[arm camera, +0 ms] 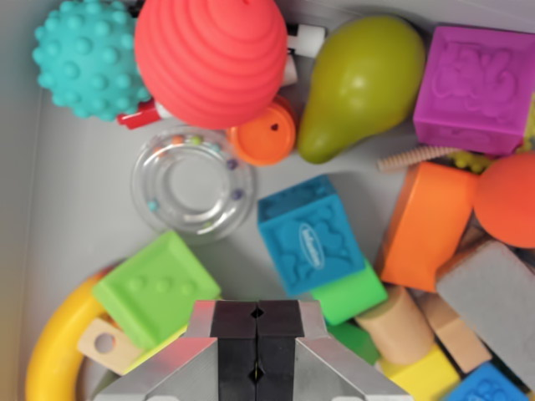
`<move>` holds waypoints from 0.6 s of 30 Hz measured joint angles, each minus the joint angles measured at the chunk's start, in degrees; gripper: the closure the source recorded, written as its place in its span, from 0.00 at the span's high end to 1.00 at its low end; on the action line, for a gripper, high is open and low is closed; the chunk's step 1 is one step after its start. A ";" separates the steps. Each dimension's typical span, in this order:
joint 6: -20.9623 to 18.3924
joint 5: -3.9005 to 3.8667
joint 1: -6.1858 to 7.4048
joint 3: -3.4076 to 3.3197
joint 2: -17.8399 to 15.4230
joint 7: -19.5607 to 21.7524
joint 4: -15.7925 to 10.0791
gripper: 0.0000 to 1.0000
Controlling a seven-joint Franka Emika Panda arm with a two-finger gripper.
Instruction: Pick an object from the bin
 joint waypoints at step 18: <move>-6.08 0.24 0.03 0.23 -3.23 -0.06 2.11 0.00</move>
